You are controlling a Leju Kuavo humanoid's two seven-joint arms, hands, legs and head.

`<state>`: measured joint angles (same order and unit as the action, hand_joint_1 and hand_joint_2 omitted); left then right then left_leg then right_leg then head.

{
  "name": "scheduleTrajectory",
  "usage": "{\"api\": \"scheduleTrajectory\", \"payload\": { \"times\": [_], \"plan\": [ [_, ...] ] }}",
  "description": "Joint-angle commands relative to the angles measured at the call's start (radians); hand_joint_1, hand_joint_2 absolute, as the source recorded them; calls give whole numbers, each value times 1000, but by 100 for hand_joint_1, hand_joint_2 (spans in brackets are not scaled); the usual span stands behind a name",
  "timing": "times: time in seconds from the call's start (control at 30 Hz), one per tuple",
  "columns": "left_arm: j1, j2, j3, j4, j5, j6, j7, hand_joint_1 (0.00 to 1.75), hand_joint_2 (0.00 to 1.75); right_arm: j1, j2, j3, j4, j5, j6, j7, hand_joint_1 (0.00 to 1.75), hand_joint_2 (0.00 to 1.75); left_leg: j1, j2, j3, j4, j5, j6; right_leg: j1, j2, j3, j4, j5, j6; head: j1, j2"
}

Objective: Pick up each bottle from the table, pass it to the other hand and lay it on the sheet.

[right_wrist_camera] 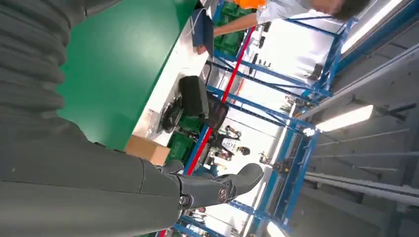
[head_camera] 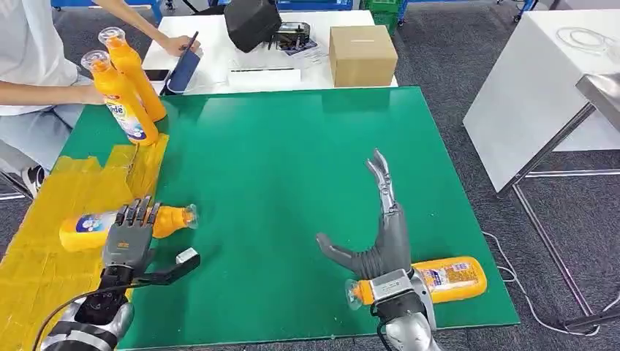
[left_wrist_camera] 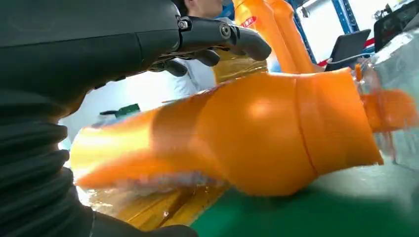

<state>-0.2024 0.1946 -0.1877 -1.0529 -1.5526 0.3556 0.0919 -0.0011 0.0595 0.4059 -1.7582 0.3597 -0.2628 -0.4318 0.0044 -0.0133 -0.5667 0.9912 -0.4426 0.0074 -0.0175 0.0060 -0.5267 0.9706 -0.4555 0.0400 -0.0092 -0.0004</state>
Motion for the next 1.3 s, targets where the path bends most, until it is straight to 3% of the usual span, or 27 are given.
{"api": "scheduleTrajectory", "payload": {
  "times": [0.03,0.23,0.3,0.4,0.5,0.57,0.73,0.97,1.3],
  "plan": [
    [-38,6,-21,203,9,-89,9,0,175,-39,0,-2,74,-6,7,13,0,175,0,3,3,-2,0,0,1,2,3,-2,1,-2,0,0],
    [8,-38,37,131,159,85,-73,0,175,-27,-3,-9,77,-6,4,14,0,175,0,2,8,-2,0,0,0,1,7,-1,1,-1,0,0],
    [68,-92,88,-16,383,174,-227,0,175,-14,-14,-1,73,5,4,10,0,175,0,1,9,-2,0,0,0,0,8,-1,1,-1,0,0],
    [177,-124,112,-252,630,143,-390,0,175,-7,-46,29,87,129,-21,42,0,175,1,1,8,-1,-1,0,2,-1,7,-3,0,-1,0,0],
    [266,-137,126,-417,768,63,-471,0,175,-7,-90,64,107,283,0,126,0,175,1,2,5,0,-2,1,2,0,5,-2,-1,-1,1,0],
    [302,-146,132,-477,803,23,-492,0,175,-11,-132,96,122,455,0,193,0,175,2,3,4,1,-3,1,2,1,5,-3,-1,-1,1,0],
    [320,-170,138,-514,849,-28,-537,0,175,-3,-211,151,120,554,61,236,0,175,1,1,-1,0,-2,1,0,-1,1,-3,-1,-1,1,0],
    [318,-199,137,-512,936,-63,-581,0,175,82,-356,141,116,566,124,258,0,175,1,-2,-1,0,-2,1,1,-3,1,-4,-1,-1,0,0],
    [312,-210,129,-491,951,-65,-582,0,175,158,-453,96,122,569,137,357,0,175,0,-3,-2,0,-1,1,0,-4,-1,-3,-1,0,0,0]
  ]
}}
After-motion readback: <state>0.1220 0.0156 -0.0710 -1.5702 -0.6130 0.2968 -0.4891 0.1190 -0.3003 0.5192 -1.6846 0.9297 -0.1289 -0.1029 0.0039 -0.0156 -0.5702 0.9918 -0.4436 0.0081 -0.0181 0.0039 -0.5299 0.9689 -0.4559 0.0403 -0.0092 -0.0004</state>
